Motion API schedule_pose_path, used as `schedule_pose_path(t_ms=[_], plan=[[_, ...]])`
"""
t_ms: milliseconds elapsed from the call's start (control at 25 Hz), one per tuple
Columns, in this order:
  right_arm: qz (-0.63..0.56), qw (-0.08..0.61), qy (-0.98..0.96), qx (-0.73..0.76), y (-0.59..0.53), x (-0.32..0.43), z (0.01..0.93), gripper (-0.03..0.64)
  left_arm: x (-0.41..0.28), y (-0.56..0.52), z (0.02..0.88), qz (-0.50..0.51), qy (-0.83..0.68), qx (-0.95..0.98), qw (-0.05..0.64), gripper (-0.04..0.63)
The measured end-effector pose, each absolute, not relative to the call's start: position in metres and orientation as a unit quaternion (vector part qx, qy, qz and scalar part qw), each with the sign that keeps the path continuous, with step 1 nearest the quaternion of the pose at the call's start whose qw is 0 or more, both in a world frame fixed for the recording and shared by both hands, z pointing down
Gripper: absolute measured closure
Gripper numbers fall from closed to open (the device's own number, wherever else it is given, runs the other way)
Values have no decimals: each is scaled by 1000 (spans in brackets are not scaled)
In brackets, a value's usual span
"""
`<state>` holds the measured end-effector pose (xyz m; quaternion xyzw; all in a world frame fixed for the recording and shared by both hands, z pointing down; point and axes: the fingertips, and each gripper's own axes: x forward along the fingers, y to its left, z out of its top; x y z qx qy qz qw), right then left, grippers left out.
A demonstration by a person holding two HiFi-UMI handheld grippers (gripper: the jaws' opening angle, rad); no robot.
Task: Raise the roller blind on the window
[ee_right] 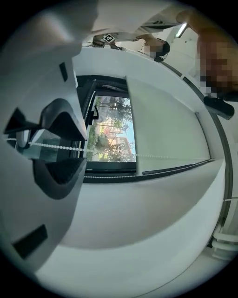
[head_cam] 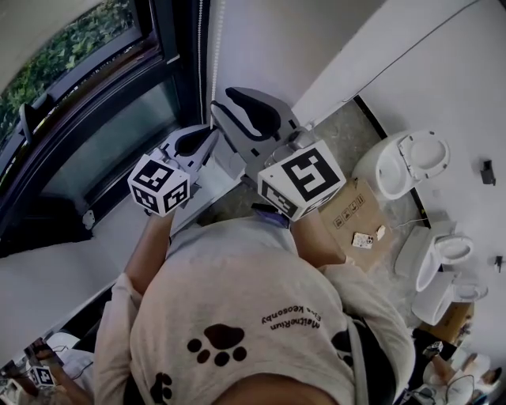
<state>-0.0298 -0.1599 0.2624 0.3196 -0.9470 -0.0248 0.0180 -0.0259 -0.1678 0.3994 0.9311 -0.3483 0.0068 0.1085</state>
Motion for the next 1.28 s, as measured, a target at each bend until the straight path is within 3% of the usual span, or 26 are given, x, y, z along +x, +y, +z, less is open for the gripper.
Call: schedule_pose_path(t_ms=[280,440,520,760,1280], plan=[[-25,16,-948,316,-176,-42,236,507,-21,-166,399,2,-344,932,110,583],[-33,13,-947,320,-181,-44,225,592,-20,-168,399,-1,-344,933,110,583],[-33,13,-947,318,-180,-44,224,604,-20,-168,399,-1,-346,932,107,583],[-17,4,-947,319,-180,-42,234,606,-22,-168,409,8,-354,930,104,583],[3,53,-939,339,-177,-39,304,606,-23,-162,477,52,-364,919,141,583]])
